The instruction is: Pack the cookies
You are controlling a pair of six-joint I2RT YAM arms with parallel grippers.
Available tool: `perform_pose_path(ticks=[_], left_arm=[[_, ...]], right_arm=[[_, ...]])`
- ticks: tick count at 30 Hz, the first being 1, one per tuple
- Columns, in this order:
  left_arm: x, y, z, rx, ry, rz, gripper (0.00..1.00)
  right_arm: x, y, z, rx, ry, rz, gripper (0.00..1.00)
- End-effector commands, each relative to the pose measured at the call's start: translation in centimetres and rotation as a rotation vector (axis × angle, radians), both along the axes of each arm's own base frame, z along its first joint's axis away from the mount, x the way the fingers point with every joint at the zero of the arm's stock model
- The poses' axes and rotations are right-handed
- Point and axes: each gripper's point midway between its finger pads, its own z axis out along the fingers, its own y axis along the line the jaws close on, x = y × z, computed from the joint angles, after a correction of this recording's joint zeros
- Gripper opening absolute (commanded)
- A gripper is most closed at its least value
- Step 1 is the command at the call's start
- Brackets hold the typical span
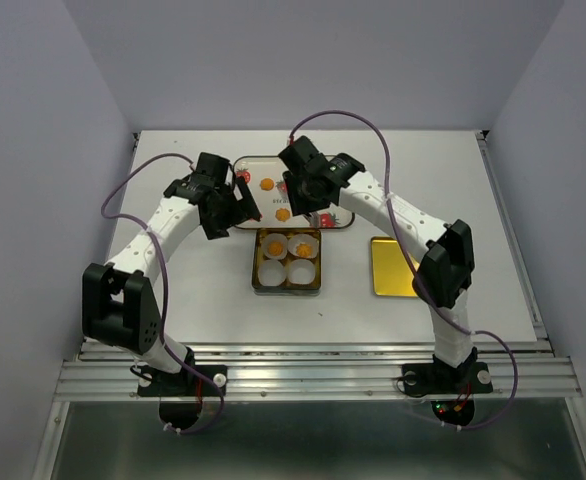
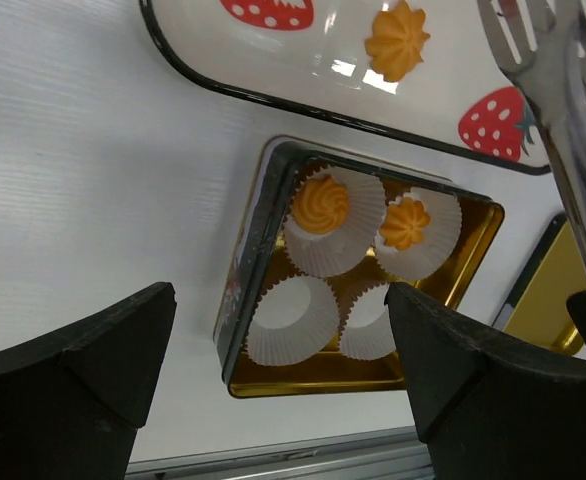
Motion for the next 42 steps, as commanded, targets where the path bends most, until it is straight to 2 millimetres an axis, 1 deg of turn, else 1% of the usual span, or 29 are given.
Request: perform_pose_path(ticks=[1, 3, 7, 12, 16, 18, 22, 26, 40, 42], left_arm=[[-1.4, -2.3, 0.3, -0.079, -0.017, -0.14, 0.99], [-1.8, -2.7, 0.3, -0.097, -0.021, -0.15, 0.99], [-2.9, -3.1, -0.7, -0.113, 0.01, -0.162, 0.99], [-3.6, -2.7, -1.9, -0.068, 0.04, -0.144, 0.99], [-3.7, -2.4, -2.9, -0.048, 0.064, -0.123, 0.98], [-3.8, -1.9, -3.4, -0.018, 0.073, -0.111, 0.97], [-3.5, -1.6, -3.6, 0.0, 0.07, -0.111, 0.96], [-3.6, -1.8, -3.6, -0.009, 0.07, -0.109, 0.96], [-3.7, -1.5, -3.6, 0.005, 0.073, -0.093, 0.96], [-3.7, -1.5, -3.6, 0.008, 0.07, -0.092, 0.96]], right_arm=[[-0.4, 0.6, 1.3, 0.074, 0.046, -0.025, 0.46], [-0.8, 0.9, 0.8, 0.082, 0.074, -0.017, 0.46], [-1.5, 1.1, -0.1, 0.102, 0.137, -0.018, 0.47], [-2.2, 1.8, -1.2, 0.118, 0.192, 0.001, 0.47], [-1.8, 1.4, -1.7, 0.091, 0.18, -0.013, 0.48], [-1.8, 1.2, -1.7, 0.083, 0.18, -0.01, 0.48], [-1.9, 0.7, -2.0, 0.063, 0.179, -0.025, 0.49], [-1.8, 0.4, -2.1, 0.047, 0.174, -0.034, 0.49], [-1.7, 0.7, -2.9, 0.034, 0.184, -0.008, 0.51], [-1.7, 0.6, -3.4, 0.023, 0.191, -0.009, 0.51]])
